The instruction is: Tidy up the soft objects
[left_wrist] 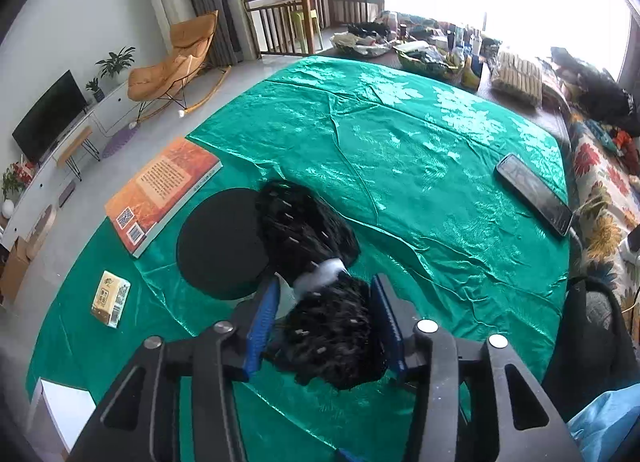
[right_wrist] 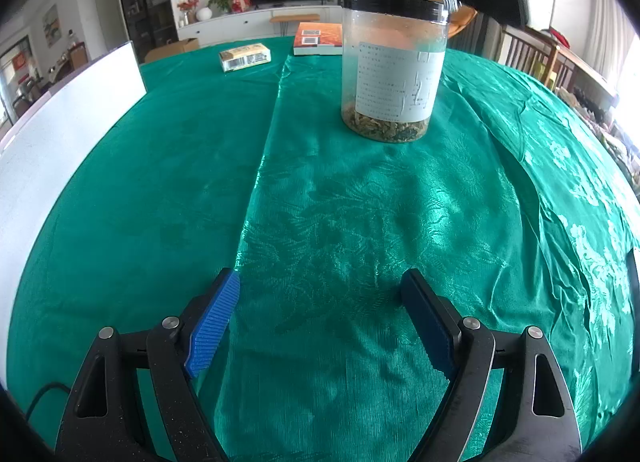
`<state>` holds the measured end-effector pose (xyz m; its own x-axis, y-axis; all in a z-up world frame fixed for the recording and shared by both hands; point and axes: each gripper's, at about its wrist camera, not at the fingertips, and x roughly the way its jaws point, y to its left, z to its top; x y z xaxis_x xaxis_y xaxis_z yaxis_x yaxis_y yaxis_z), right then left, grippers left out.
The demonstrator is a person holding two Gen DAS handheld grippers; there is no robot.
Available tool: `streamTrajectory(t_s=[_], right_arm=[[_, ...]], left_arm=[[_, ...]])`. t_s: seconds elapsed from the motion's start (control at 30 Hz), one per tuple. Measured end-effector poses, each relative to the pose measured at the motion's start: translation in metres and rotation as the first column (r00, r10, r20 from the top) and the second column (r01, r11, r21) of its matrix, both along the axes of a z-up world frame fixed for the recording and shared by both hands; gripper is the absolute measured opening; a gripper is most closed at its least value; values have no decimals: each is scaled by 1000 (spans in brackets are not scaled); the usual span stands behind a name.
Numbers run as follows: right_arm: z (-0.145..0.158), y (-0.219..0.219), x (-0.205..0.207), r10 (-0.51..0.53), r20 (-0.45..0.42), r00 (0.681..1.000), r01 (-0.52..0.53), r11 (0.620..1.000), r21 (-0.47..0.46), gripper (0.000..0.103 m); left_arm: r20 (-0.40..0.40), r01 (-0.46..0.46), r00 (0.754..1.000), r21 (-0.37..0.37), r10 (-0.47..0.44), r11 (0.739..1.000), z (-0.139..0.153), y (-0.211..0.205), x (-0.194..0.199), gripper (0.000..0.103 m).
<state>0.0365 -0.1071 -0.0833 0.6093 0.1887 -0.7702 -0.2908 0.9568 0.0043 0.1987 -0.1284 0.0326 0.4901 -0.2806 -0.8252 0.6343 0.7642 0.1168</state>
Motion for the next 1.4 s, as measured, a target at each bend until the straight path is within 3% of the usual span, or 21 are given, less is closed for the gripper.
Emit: streamTrajectory(t_s=[0.07, 0.27, 0.4, 0.53, 0.63, 0.7, 0.77, 0.97, 1.07, 1.33, 1.4], right_arm=[[0, 0, 0, 0, 0, 1000, 0, 1000, 0, 85], [0, 0, 0, 0, 0, 1000, 0, 1000, 0, 85], [0, 0, 0, 0, 0, 1000, 0, 1000, 0, 85], [0, 0, 0, 0, 1, 1000, 0, 1000, 0, 85], [0, 0, 0, 0, 1, 1000, 0, 1000, 0, 85], [0, 0, 0, 0, 1, 1000, 0, 1000, -1, 85], [0, 0, 0, 0, 1, 1000, 0, 1000, 0, 85], [0, -1, 0, 1, 1, 1000, -1, 1000, 0, 85], [0, -1, 0, 1, 1, 1000, -1, 1000, 0, 85], [0, 0, 0, 1, 0, 1000, -1, 1000, 0, 86], [0, 0, 0, 1, 0, 1000, -1, 1000, 0, 86]], left_arm=[[19, 5, 1000, 30, -5, 1000, -5, -7, 0, 78], [44, 2, 999, 11, -3, 1000, 2, 3, -8, 84], [75, -37, 997, 5, 37, 999, 16, 39, -3, 89], [89, -212, 973, -11, 212, 977, 34, 116, 36, 90], [98, -380, 919, -42, 382, 924, 36, 181, 75, 90], [84, -447, 890, -33, 449, 894, 24, 210, 95, 90], [58, -466, 884, 3, 465, 885, 3, 225, 111, 90], [55, -366, 931, 176, 362, 914, -67, 208, 143, 90], [34, -371, 927, 213, 373, 904, -89, 206, 168, 90], [-41, -531, 840, 141, 541, 836, -123, 238, 224, 90], [-78, -563, 818, 91, 570, 821, -128, 246, 231, 94]])
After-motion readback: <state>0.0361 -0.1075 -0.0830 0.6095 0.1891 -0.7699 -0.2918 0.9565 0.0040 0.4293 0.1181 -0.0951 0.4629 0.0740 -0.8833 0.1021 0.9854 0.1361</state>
